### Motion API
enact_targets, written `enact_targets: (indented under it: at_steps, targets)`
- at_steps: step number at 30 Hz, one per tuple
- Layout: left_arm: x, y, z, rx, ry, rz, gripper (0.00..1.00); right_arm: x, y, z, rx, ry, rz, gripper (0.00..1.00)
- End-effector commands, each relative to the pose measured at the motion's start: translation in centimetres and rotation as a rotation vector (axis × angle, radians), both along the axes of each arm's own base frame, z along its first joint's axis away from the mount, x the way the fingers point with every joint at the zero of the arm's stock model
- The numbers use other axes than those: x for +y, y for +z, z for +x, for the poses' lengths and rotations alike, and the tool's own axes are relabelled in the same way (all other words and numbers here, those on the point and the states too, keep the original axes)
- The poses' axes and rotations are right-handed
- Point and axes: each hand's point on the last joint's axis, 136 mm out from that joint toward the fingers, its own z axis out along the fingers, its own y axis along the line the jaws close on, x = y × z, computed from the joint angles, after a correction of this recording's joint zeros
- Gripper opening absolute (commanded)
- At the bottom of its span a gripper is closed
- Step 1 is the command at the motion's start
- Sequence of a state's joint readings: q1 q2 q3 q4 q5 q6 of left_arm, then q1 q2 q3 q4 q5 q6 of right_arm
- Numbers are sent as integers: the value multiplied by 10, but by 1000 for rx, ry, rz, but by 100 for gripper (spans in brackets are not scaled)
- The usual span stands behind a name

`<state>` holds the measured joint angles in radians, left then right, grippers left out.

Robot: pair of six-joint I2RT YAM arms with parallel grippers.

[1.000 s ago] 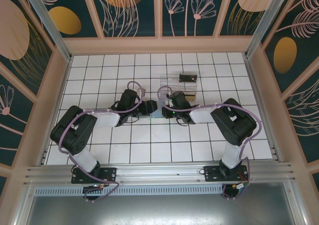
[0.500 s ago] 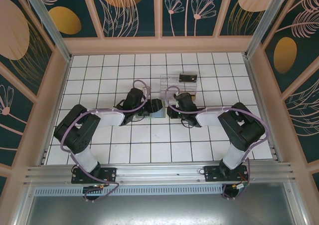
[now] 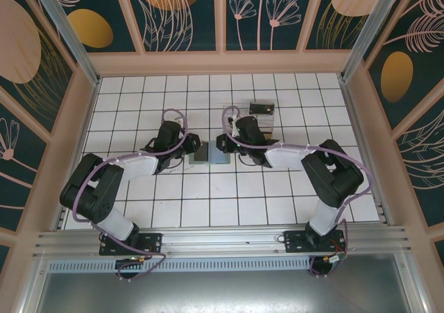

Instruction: Take the credit cards out of the card holder

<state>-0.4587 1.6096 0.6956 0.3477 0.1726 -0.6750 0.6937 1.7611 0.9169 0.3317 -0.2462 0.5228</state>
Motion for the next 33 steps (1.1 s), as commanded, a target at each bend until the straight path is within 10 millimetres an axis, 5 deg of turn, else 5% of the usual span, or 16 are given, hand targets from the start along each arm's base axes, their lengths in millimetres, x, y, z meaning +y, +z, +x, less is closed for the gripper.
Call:
enact_targets:
  at_steps: [1,19,33]
  targets:
    - [6,-18,-1,19,-10,46,19,23,-1,-4,69,48,77,24]
    - [16,-65,-15,124,4,93,16,47,-52,-7,308,44,56,23]
    - [15,-63,-17,121,0,87,15,34,-75,-11,376,-18,-16,23]
